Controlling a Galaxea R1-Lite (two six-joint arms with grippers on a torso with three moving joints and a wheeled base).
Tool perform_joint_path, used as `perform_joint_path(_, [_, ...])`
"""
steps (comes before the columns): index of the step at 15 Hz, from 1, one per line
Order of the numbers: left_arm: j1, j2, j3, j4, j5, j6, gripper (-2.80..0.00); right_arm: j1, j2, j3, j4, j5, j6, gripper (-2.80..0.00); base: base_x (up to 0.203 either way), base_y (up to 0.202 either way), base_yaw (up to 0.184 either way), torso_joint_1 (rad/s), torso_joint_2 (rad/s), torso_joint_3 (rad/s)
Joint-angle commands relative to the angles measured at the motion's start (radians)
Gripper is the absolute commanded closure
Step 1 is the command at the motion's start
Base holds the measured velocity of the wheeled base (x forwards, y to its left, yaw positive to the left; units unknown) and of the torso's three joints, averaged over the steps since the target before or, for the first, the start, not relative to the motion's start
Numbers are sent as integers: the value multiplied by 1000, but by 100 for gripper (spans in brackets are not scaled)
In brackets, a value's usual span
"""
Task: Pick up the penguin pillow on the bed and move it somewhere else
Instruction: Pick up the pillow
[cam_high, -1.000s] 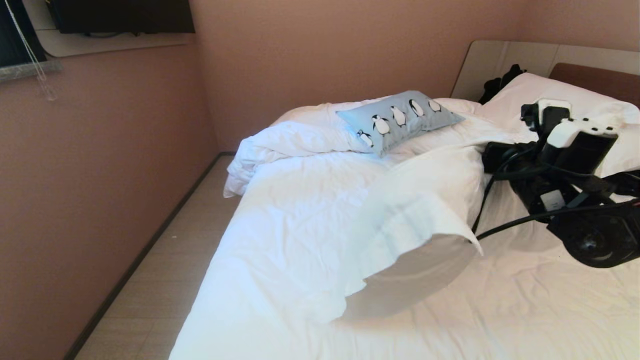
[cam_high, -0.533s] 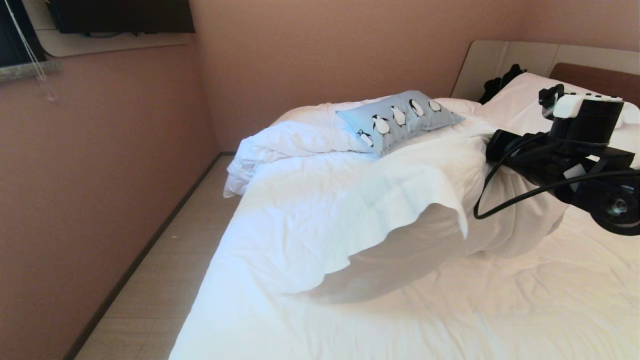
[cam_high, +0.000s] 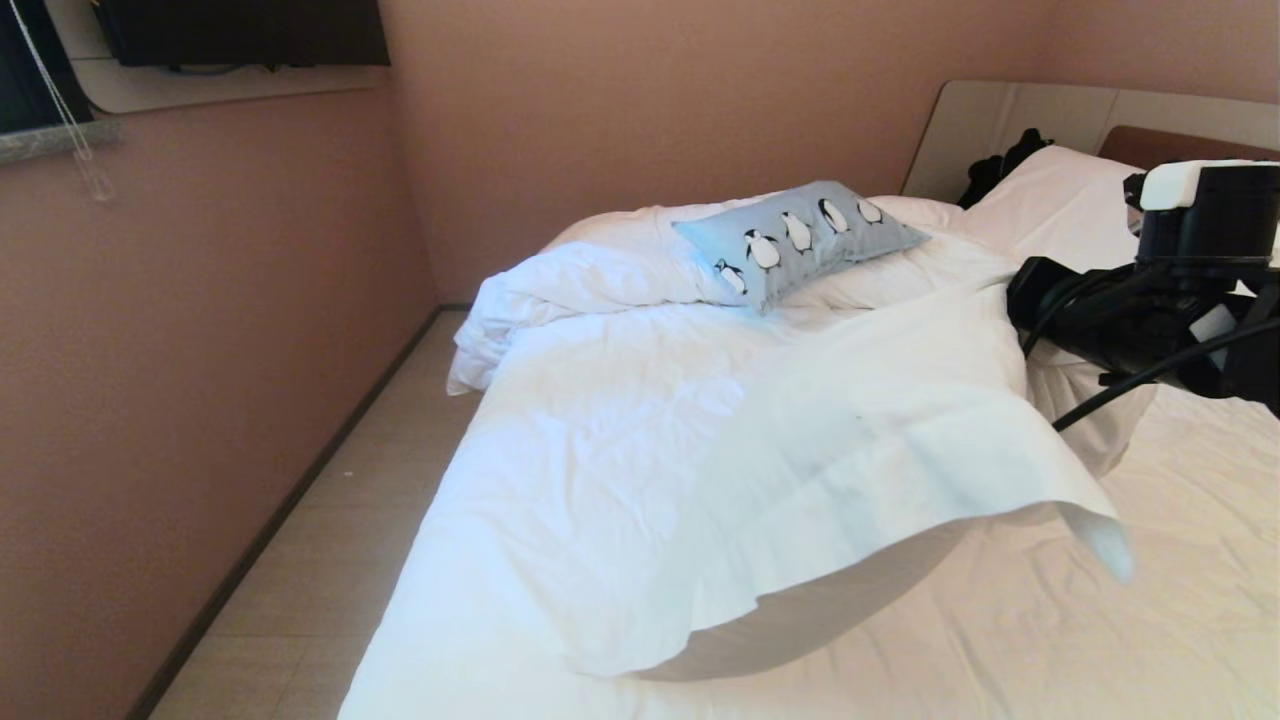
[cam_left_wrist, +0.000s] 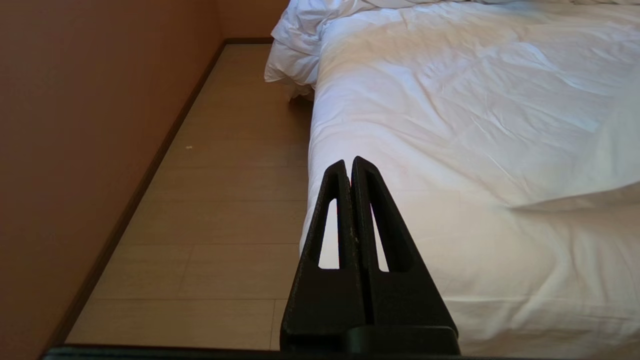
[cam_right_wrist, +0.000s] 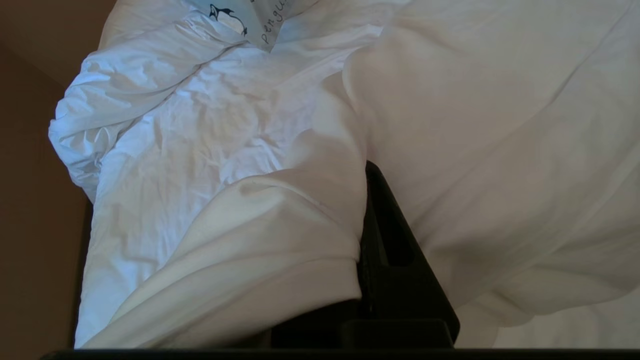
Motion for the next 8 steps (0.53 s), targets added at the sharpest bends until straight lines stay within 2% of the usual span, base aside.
perform_joint_path(1, [0,0,0,0,1,0,0,1,-37,-1,58,-3,12,0,0,0,0,0,0,0])
perform_joint_path(8, [0,0,2,0,0,0,0,2,-125,-7,62,-1,12,0,0,0,0,0,0,0])
